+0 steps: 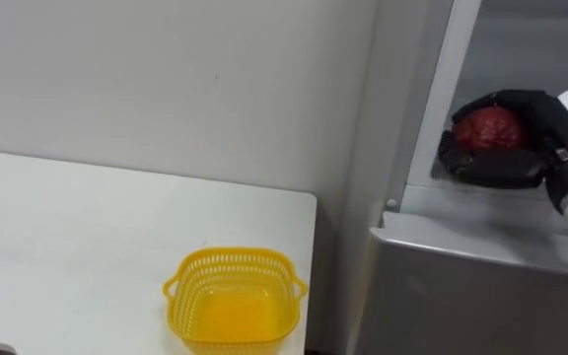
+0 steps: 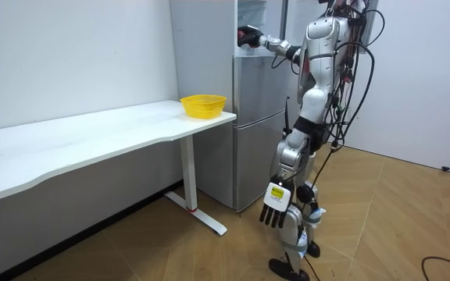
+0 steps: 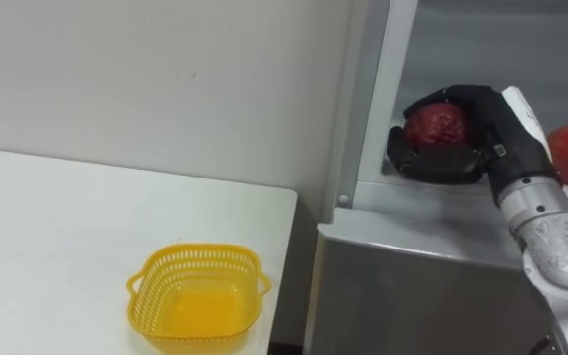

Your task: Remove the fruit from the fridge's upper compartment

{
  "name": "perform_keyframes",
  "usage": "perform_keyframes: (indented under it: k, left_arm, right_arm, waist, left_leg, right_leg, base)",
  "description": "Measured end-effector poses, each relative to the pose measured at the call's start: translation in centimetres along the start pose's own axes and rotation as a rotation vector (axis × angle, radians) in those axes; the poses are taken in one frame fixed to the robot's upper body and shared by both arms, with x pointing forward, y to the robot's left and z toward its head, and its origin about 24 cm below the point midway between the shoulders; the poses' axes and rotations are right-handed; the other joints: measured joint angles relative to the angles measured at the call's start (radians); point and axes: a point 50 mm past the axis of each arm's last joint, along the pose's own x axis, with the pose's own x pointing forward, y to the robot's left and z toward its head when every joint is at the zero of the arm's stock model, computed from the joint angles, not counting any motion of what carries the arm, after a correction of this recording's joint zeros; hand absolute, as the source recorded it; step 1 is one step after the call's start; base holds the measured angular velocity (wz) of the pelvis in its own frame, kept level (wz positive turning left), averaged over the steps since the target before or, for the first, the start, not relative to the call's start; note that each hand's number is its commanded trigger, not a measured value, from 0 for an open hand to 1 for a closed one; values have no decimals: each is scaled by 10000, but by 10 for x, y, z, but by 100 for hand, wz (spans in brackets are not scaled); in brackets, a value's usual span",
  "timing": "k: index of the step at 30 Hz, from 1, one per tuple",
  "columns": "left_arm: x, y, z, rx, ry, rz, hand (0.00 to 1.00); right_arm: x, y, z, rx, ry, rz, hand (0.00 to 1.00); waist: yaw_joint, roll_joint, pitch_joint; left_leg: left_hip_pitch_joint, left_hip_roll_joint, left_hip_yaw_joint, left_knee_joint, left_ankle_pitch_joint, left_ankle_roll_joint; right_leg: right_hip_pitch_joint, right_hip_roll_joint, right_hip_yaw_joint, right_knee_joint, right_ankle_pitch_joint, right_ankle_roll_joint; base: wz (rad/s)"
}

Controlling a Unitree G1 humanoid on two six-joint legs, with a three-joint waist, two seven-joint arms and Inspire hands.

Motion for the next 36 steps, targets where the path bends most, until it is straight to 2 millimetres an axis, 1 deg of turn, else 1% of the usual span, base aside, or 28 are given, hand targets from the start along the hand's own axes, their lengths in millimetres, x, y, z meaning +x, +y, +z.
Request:
perform_keyframes:
  k: [2, 4, 5, 7, 9, 11, 13, 14, 17, 21, 24, 27, 28, 29, 31, 36]
  left_arm:
    - [0, -2, 0, -30, -119, -15, 0]
    - [0, -4, -1, 119, -126, -49, 0]
    - [0, -5, -5, 117, -69, -66, 0]
    - [-1, -7, -8, 186, -65, -74, 0]
    - [-1, -8, -11, 184, -53, -80, 0]
    - [-1, -9, -17, 159, 51, -117, 0]
    - [-2, -12, -20, 169, 86, -206, 0]
    - [-2, -14, -23, 219, 150, -283, 0]
    - [-2, -15, -28, 255, 258, -319, 0]
    - [-3, -15, -30, 252, 305, -317, 0]
    - [-2, -17, -32, 446, 381, -452, 0]
    - [-2, -20, -33, 611, 428, -641, 0]
    - [-2, -21, -32, 655, 396, -691, 0]
    - [-2, -22, -31, 763, 325, -741, 0]
    - [-2, -23, -30, 860, 208, -817, 0]
    - [0, -26, -19, 1680, -2, -945, 0]
  right_arm:
    - [-11, 4, 1, 136, -212, -194, 100]
    - [-19, 7, 4, 179, -511, -363, 100]
    - [-25, 11, 5, 351, -664, -433, 100]
    - [-34, 16, 2, 544, -682, -360, 100]
    - [-44, 20, -1, 904, -576, -285, 100]
    - [-54, 25, -5, 1133, -423, -164, 100]
    - [-63, 24, -4, 1091, -479, -156, 100]
    - [-68, 24, -2, 1064, -580, -180, 100]
    - [-76, 19, -1, 1110, -796, -641, 100]
    - [-85, 19, 0, 745, -810, -925, 100]
    - [-97, 21, 8, 77, -1252, -1030, 100]
    - [-101, 23, 13, 94, -1572, -1097, 100]
    - [-102, 23, 15, 104, -1721, -1141, 100]
    - [-102, 24, 17, 135, -1872, -1158, 100]
    - [-103, 24, 19, 134, -2014, -1175, 100]
    - [-111, 31, 26, -191, -2392, -790, 100]
  waist:
    - [8, 69, -32]
    - [-22, 121, -15]
    - [-122, 134, -19]
    - [-140, 153, -3]
    - [-240, 154, -4]
    - [-455, 154, 3]
    - [-642, 176, 19]
    - [-663, 209, 35]
    - [-776, 222, 28]
    - [-958, 231, 26]
    - [-1025, 262, 13]
    - [-1160, 282, 5]
    - [-1219, 288, 1]
    - [-1268, 307, -11]
    - [-1270, 338, -44]
    - [-1253, 412, -50]
  left_leg:
    - [11, 35, 154, -112, 0, -2]
    - [26, 45, 230, -152, 1, -3]
    - [38, 40, 232, -153, 1, -3]
    - [147, 40, 313, -171, 1, -2]
    - [189, 42, 368, -171, 0, -2]
    - [191, 39, 388, -178, 0, -1]
    - [186, 39, 437, -184, 0, -1]
    - [192, 41, 473, -201, 0, -1]
    - [204, 60, 590, -215, 0, -1]
    - [237, 91, 784, -220, -1, -2]
    - [298, 132, 1046, -220, -1, -3]
    - [314, 132, 1097, -221, -1, -3]
    - [316, 132, 1111, -224, -1, -3]
    - [341, 140, 1228, -240, -1, -3]
    - [349, 144, 1294, -241, -1, -3]
    - [349, 150, 1318, -296, -1, -3]
  right_leg:
    - [-80, 10, 158, 44, 6, -10]
    - [-160, 12, 228, 138, 6, -10]
    - [-159, 11, 262, 138, 6, -10]
    - [-123, 25, 408, 140, 6, -10]
    - [-72, 18, 437, 132, 5, -9]
    - [-88, 11, 456, 136, 5, -9]
    - [-134, 6, 480, 145, 5, -8]
    - [-181, 11, 521, 140, 4, -6]
    - [-255, 46, 660, 132, 1, -5]
    - [-281, 143, 823, 140, 5, -6]
    - [-285, 182, 984, 130, 10, -15]
    - [-286, 185, 1052, 125, 11, -16]
    - [-287, 187, 1051, 126, 12, -17]
    - [-296, 190, 1076, 128, 14, -16]
    - [-266, 192, 1128, 141, 22, -16]
    - [-439, 232, 1336, 210, 32, -22]
  base:
    - [-14]
    - [-13]
    - [-9]
    - [-16]
    - [-10]
    - [-2]
    - [-6]
    - [-9]
    - [-12]
    - [-12]
    - [-17]
    - [-7]
    - [-7]
    - [-10]
    - [-11]
    - [-9]
